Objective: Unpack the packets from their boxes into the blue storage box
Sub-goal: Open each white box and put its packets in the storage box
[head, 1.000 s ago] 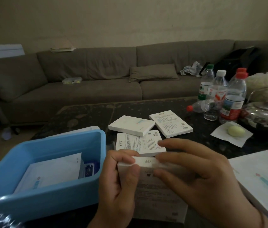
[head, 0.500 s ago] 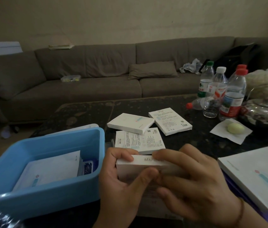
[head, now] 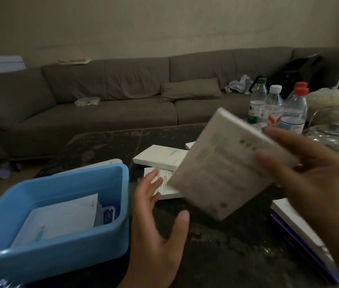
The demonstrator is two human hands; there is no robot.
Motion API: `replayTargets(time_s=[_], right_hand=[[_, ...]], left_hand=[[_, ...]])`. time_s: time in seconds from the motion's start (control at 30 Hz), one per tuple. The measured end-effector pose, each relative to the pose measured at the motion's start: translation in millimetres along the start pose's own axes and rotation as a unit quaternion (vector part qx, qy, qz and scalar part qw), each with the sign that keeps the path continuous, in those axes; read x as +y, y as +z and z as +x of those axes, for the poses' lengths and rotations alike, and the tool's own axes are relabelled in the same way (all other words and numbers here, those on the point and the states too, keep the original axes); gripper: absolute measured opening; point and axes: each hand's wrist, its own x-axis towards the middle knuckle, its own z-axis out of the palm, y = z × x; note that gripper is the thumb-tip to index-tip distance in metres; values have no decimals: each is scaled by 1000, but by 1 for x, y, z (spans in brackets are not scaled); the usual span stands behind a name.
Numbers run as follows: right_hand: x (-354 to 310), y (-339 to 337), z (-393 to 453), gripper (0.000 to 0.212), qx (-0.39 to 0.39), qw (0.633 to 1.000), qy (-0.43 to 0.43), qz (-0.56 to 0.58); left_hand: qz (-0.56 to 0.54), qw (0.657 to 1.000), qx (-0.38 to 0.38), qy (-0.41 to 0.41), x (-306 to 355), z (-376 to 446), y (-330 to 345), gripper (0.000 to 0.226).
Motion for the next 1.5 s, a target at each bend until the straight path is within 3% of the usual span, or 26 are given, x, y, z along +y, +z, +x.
replayTargets(time_s=[0.1, 0.17, 0.23, 0.33, 0.5, 0.57, 0.67, 0.77, 0.9, 1.03, 1.13, 1.2, 1.23, 1.3, 1.37, 1.5], right_hand=[[14, -9, 9, 34, 97, 987, 10, -125], [29, -3, 7, 32, 89, 951, -1, -296], [38, 9, 0, 30, 8, 899, 45, -435], [44, 24, -7, 32, -137, 831, 106, -529], [54, 40, -3, 35, -265, 799, 161, -515], [62, 51, -2, 44, -287, 802, 138, -505], [74, 73, -5, 58, -344, 800, 57, -489], [87, 90, -12, 60, -381, 794, 12, -473], [90, 93, -16, 63, -432, 796, -23, -424], [64, 87, -24, 59, -428, 778, -55, -456], [47, 86, -40, 52, -408, 764, -110, -488], [45, 81, -50, 57, -333, 803, -146, -472], [44, 78, -53, 57, -291, 825, -158, -458], [34, 75, -55, 52, -237, 844, -169, -450], [28, 74, -60, 46, -214, 847, -174, -455], [21, 69, -77, 40, -186, 847, -195, -459]], left_hand=[[218, 965, -122, -84, -9, 14, 7, 67], [314, 918, -204, -129, -21, 24, 15, 69], [353, 894, -238, -141, -32, 33, 23, 71], [417, 853, -279, -142, -49, 45, 28, 77], [483, 796, -326, -163, -59, 52, 32, 82], [494, 788, -329, -162, -55, 52, 33, 82], [502, 788, -328, -144, -43, 47, 31, 77], [512, 787, -330, -104, -28, 37, 26, 67], [482, 811, -327, -60, -7, 23, 16, 47], [398, 871, -286, -25, -6, 4, 3, 31], [296, 940, -156, 62, -16, -17, 2, 5], [213, 972, -95, 11, -16, -24, 1, 28], [165, 980, -94, -58, -13, -24, 0, 40], [115, 965, -139, -191, -4, -18, -3, 56], [74, 949, -156, -264, -2, -10, -7, 52], [-64, 937, -61, -337, -4, 0, -17, 24]])
